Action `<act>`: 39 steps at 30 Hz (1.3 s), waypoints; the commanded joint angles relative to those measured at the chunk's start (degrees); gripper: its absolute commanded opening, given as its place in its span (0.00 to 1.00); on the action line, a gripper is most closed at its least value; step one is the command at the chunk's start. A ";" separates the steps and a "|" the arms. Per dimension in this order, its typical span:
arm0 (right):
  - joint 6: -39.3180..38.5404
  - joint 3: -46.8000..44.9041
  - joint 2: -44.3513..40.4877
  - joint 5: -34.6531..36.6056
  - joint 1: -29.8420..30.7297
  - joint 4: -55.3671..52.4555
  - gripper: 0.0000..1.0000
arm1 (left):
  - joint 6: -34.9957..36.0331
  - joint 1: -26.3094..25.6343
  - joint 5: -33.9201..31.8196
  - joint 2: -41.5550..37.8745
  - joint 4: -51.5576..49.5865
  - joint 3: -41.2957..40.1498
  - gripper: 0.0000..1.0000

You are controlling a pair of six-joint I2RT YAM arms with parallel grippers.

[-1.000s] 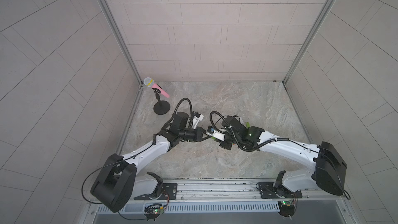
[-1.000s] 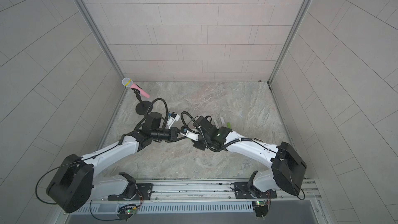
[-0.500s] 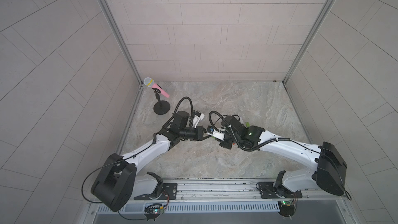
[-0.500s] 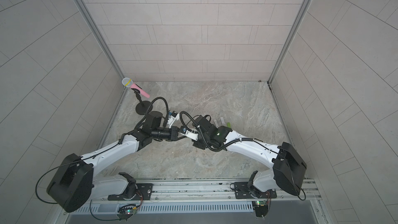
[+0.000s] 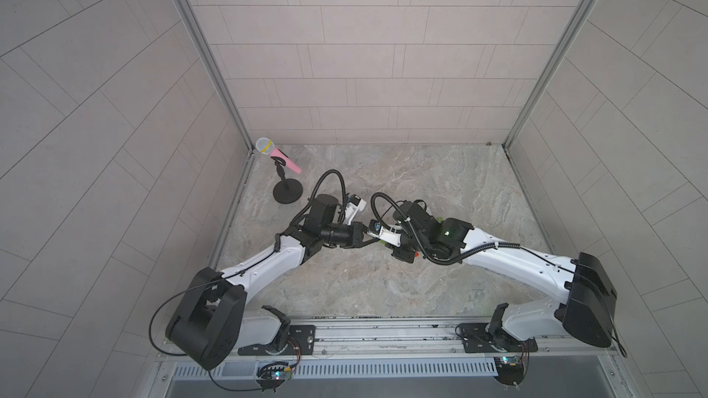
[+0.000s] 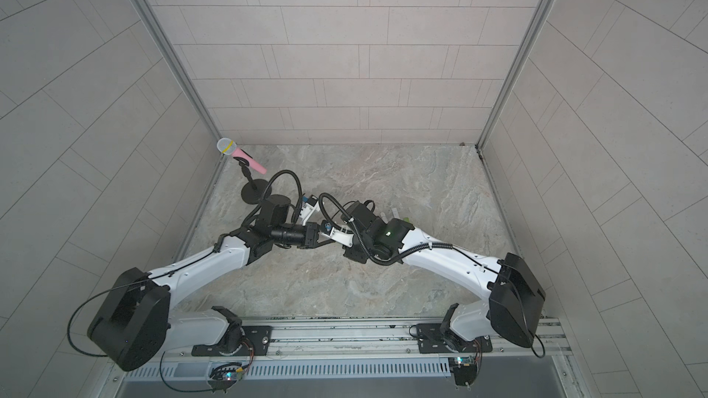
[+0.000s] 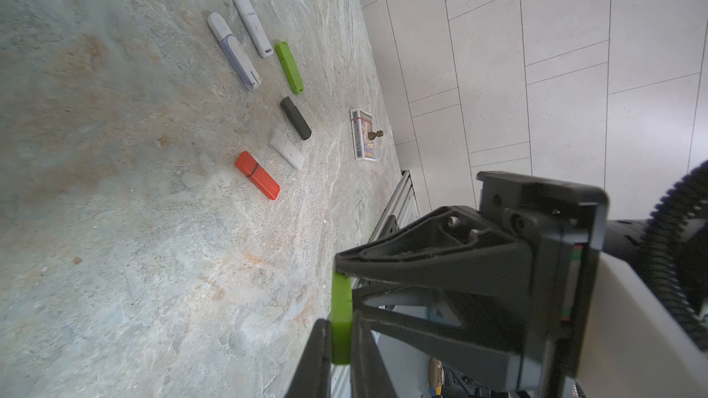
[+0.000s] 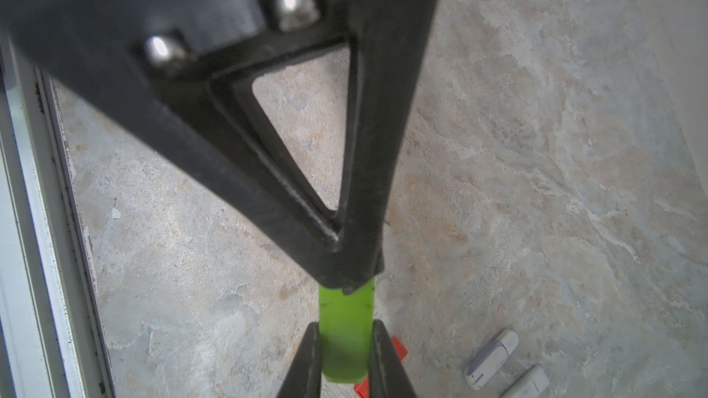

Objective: Close the usb drive cover
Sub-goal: Close the cover of the USB drive, then place the USB drive at the center of the board.

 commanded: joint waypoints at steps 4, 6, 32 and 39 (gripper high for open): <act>1.12 4.78 -2.26 -6.58 1.89 17.48 0.11 | 0.74 -2.36 -0.17 2.50 -2.72 -0.35 0.12; 0.83 4.00 -2.65 -5.70 1.88 17.55 0.11 | 0.77 -2.41 -0.40 2.34 -2.80 -0.35 0.12; 38.05 -14.15 -0.46 -4.64 -10.59 12.25 0.14 | 2.78 -1.84 -41.99 -23.64 -11.00 -4.16 0.64; 41.06 -6.42 10.24 -8.16 -10.64 5.38 0.13 | 2.13 -1.77 -48.68 -28.65 -11.26 -5.77 0.71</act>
